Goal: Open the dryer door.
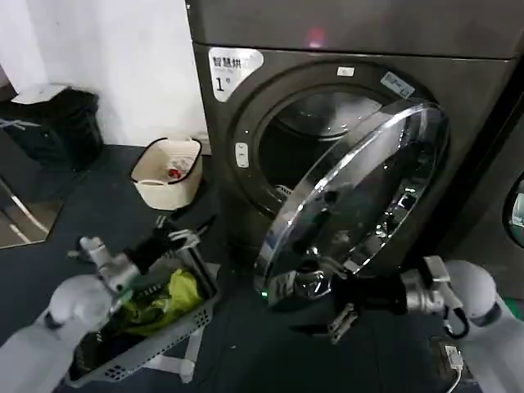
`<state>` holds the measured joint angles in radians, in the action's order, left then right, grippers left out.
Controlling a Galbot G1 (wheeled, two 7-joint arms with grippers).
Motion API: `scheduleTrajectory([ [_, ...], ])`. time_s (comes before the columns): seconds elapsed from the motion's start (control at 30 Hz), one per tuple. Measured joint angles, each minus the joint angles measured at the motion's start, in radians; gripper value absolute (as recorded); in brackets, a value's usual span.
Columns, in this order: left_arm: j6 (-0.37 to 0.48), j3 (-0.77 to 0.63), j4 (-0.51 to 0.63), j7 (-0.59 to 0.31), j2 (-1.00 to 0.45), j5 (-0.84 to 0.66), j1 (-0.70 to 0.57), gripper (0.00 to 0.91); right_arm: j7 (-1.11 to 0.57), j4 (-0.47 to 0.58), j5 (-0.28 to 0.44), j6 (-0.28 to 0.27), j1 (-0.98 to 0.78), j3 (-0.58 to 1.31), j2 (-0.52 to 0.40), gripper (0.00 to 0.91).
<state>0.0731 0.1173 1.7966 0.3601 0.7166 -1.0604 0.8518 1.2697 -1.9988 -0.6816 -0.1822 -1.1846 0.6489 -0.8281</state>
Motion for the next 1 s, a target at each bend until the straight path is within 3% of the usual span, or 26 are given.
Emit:
scheduleTrajectory([
  [0.17,0.009,-0.117,-0.014,0.028,0.007,-0.008,-0.104,0.907,-0.016,0.015,-0.01,0.004,-0.067,0.17,-0.049,0.907],
  [0.33,0.033,-0.213,0.002,0.067,0.004,-0.034,-0.173,0.907,-0.041,0.035,0.027,0.019,-0.12,0.342,-0.121,0.907],
  [0.63,0.083,-0.324,0.035,0.124,0.039,-0.011,-0.22,0.907,-0.116,0.049,0.043,0.078,-0.236,0.615,-0.274,0.907],
  [0.83,0.091,-0.392,0.051,0.148,0.072,-0.012,-0.263,0.907,-0.307,0.065,0.019,0.072,-0.288,0.775,-0.308,0.907],
  [1.0,0.09,-0.449,0.059,0.148,0.104,-0.009,-0.303,0.907,-0.576,0.06,-0.008,0.07,-0.334,0.881,-0.333,0.907],
])
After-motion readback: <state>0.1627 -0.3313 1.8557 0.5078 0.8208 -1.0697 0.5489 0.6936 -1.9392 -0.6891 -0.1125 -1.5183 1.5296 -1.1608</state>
